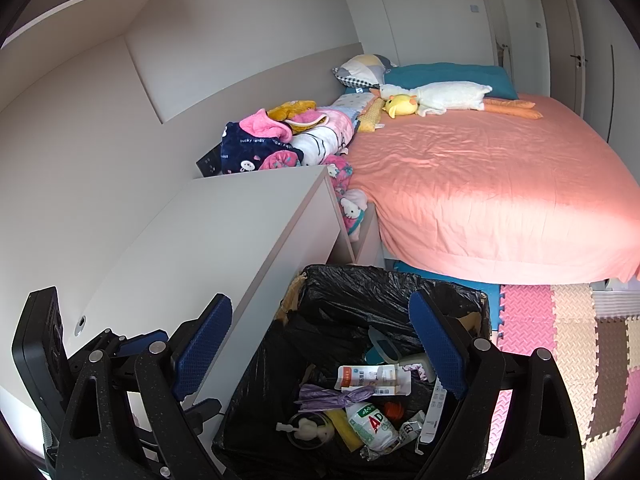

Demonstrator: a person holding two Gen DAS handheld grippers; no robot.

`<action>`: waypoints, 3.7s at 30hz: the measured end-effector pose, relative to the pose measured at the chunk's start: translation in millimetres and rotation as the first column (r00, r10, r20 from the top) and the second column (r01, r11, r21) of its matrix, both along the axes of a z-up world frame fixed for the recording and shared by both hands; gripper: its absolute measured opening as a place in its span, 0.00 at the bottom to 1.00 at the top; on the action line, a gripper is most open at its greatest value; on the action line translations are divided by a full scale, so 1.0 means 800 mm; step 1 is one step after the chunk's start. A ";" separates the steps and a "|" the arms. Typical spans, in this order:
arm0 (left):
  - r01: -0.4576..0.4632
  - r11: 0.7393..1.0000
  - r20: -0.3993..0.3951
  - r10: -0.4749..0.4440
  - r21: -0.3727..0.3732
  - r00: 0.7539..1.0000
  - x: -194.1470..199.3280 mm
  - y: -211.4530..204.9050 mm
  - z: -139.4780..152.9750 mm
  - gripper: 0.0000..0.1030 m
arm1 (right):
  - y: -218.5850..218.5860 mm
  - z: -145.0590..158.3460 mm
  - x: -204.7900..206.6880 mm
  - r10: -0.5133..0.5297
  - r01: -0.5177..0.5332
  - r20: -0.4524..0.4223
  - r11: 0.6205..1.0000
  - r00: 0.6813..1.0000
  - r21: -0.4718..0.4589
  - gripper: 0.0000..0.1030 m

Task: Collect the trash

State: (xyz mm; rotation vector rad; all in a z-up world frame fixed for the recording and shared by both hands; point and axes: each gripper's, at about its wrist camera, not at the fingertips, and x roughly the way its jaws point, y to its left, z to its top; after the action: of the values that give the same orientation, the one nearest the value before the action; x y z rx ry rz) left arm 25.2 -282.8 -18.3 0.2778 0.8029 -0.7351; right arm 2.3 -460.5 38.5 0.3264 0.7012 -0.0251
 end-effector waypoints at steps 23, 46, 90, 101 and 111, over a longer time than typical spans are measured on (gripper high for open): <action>0.002 1.000 -0.002 -0.002 0.005 1.000 -0.001 -0.001 -0.001 0.94 | 0.001 0.002 -0.001 -0.002 0.002 0.004 1.000 1.000 0.000 0.87; 0.024 1.000 0.005 -0.024 0.009 1.000 -0.009 -0.005 0.002 0.94 | 0.006 0.013 -0.010 0.007 -0.007 0.028 1.000 1.000 -0.002 0.87; 0.012 1.000 0.010 -0.012 -0.001 1.000 -0.008 -0.003 0.005 0.94 | 0.010 0.010 -0.009 0.018 -0.018 0.037 1.000 0.999 0.003 0.87; 0.019 1.000 0.017 -0.019 0.006 1.000 -0.011 -0.004 0.005 0.94 | 0.011 0.010 -0.009 0.019 -0.019 0.039 1.000 0.999 0.003 0.87; 0.021 1.000 0.018 -0.021 0.008 1.000 -0.011 -0.004 0.005 0.94 | 0.010 0.011 -0.010 0.020 -0.020 0.040 1.000 0.999 0.002 0.87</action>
State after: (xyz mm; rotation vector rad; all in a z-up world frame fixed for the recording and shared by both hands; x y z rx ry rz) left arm 16.3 -286.3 -14.6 0.2999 0.7873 -0.7487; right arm -5.3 -452.3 47.7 0.3217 0.6646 0.0015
